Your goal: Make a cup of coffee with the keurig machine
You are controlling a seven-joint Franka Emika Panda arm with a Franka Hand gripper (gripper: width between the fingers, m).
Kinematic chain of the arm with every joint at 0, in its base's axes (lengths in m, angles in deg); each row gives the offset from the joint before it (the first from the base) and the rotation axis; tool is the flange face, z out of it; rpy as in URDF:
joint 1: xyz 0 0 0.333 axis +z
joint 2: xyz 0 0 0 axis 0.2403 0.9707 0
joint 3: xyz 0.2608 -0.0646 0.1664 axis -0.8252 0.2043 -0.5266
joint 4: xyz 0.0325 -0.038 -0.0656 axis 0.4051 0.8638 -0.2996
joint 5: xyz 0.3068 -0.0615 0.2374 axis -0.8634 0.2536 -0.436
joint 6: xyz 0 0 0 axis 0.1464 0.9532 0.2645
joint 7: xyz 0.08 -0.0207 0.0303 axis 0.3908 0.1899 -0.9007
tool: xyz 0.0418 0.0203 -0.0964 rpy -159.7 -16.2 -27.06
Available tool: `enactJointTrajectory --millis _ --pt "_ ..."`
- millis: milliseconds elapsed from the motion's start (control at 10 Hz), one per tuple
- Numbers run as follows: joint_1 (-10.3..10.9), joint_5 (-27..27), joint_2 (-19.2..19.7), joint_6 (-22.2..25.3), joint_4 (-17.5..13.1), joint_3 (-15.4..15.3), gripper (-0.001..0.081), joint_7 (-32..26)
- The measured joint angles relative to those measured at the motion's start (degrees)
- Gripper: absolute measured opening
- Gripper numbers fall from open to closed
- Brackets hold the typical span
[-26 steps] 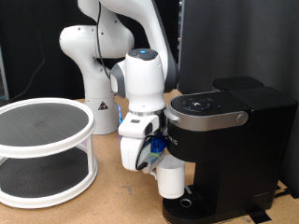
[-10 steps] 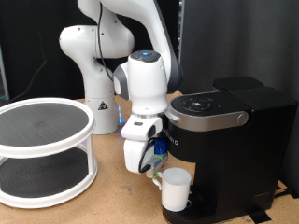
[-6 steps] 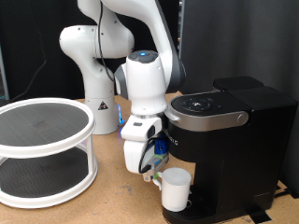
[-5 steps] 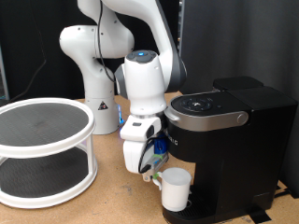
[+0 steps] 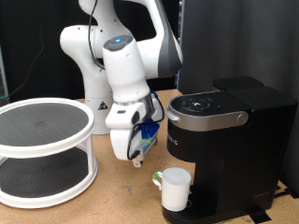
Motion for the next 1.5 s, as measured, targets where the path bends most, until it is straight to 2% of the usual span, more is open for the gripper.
enactJointTrajectory --millis 400,700,800,1100,1300,1500 --pt "-0.2 -0.9 -9.4 6.7 1.8 2.1 0.0806 -0.6" --pt "-1.3 2.5 -16.1 11.4 2.7 2.5 0.0806 1.0" --pt "-1.3 2.1 -15.9 11.4 2.7 2.5 0.0806 0.9" --pt "0.4 -5.8 -16.5 12.4 2.4 4.2 0.0806 -5.6" --pt "1.2 -9.0 -19.1 16.6 0.9 5.3 0.0806 -6.3" --pt "1.3 -9.9 -22.6 20.6 -0.7 5.7 0.0806 -5.9"
